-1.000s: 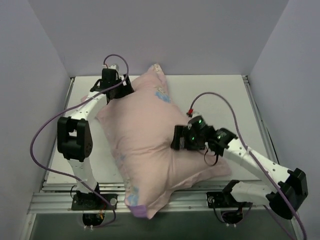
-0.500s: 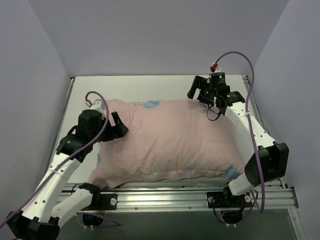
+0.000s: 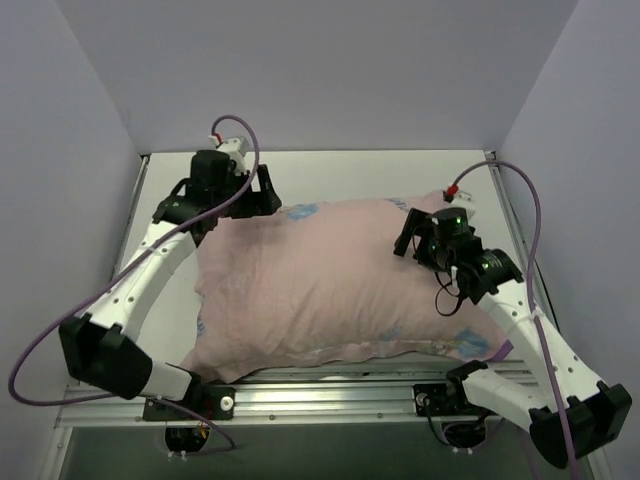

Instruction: Remove the pillowcase from the pillow

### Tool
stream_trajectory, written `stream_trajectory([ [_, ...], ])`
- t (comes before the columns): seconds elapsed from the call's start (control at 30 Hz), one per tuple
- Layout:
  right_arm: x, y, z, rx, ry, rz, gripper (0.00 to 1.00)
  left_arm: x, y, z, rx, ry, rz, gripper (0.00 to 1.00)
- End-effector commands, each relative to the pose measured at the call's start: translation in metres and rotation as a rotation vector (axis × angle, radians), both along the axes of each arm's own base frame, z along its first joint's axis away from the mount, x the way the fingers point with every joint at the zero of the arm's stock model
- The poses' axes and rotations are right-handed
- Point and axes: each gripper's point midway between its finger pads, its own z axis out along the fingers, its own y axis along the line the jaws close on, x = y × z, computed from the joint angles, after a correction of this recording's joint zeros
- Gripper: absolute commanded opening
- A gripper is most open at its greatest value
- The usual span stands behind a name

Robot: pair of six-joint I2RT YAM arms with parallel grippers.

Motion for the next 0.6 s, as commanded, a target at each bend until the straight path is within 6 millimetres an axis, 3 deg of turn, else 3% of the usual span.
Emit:
stream_trajectory([
  [0.0, -0.029, -0.007, -0.029, 0.030, 0.081, -0.048, 0.93, 0.030, -0.019, -0.031, 0.001, 0.047, -0.060, 0.94],
  [0.03, -0.032, -0.003, -0.036, 0.049, 0.092, -0.033, 0.93, 0.032, -0.023, -0.054, 0.002, 0.109, -0.059, 0.94],
  [0.13, -0.031, 0.021, -0.056, 0.133, 0.133, 0.051, 0.93, 0.015, -0.028, -0.079, -0.021, 0.190, -0.090, 0.94],
  [0.17, -0.021, 0.032, -0.063, 0.159, 0.134, 0.080, 0.92, -0.002, -0.023, -0.103, -0.015, 0.254, -0.078, 0.94],
  [0.2, -0.014, 0.037, -0.065, 0.171, 0.129, 0.089, 0.91, -0.013, -0.019, -0.114, -0.013, 0.283, -0.068, 0.94],
  [0.23, 0.003, 0.044, -0.059, 0.196, 0.080, 0.098, 0.91, -0.027, -0.014, -0.110, -0.032, 0.283, -0.053, 0.94],
  [0.27, 0.018, 0.053, -0.066, 0.202, 0.098, 0.111, 0.90, -0.053, -0.004, -0.138, -0.010, 0.359, -0.042, 0.94],
  [0.3, 0.031, 0.059, -0.065, 0.205, 0.087, 0.118, 0.90, -0.067, 0.001, -0.144, -0.009, 0.379, -0.033, 0.94],
  [0.33, 0.045, 0.068, -0.062, 0.209, 0.070, 0.144, 0.89, -0.082, 0.006, -0.133, -0.036, 0.349, -0.019, 0.94],
  [0.37, 0.062, 0.081, -0.079, 0.201, 0.107, 0.162, 0.89, -0.098, 0.012, -0.137, -0.040, 0.369, -0.011, 0.94],
  [0.4, 0.093, 0.100, -0.048, 0.230, 0.026, 0.197, 0.89, -0.117, 0.018, -0.153, -0.036, 0.413, 0.002, 0.94],
  [0.43, 0.110, 0.114, -0.039, 0.229, -0.002, 0.223, 0.89, -0.127, 0.019, -0.136, -0.085, 0.370, 0.013, 0.94],
  [0.47, 0.122, 0.136, -0.060, 0.191, 0.035, 0.274, 0.89, -0.140, 0.017, -0.133, -0.112, 0.378, -0.005, 0.94],
  [0.5, 0.149, 0.162, -0.019, 0.214, -0.057, 0.316, 0.89, -0.151, 0.015, -0.121, -0.154, 0.343, -0.019, 0.94],
  [0.53, 0.158, 0.184, -0.039, 0.190, -0.013, 0.356, 0.88, -0.157, 0.010, -0.113, -0.200, 0.343, -0.023, 0.94],
  [0.57, 0.166, 0.198, -0.031, 0.192, -0.027, 0.385, 0.89, -0.162, 0.006, -0.104, -0.233, 0.330, -0.045, 0.94],
])
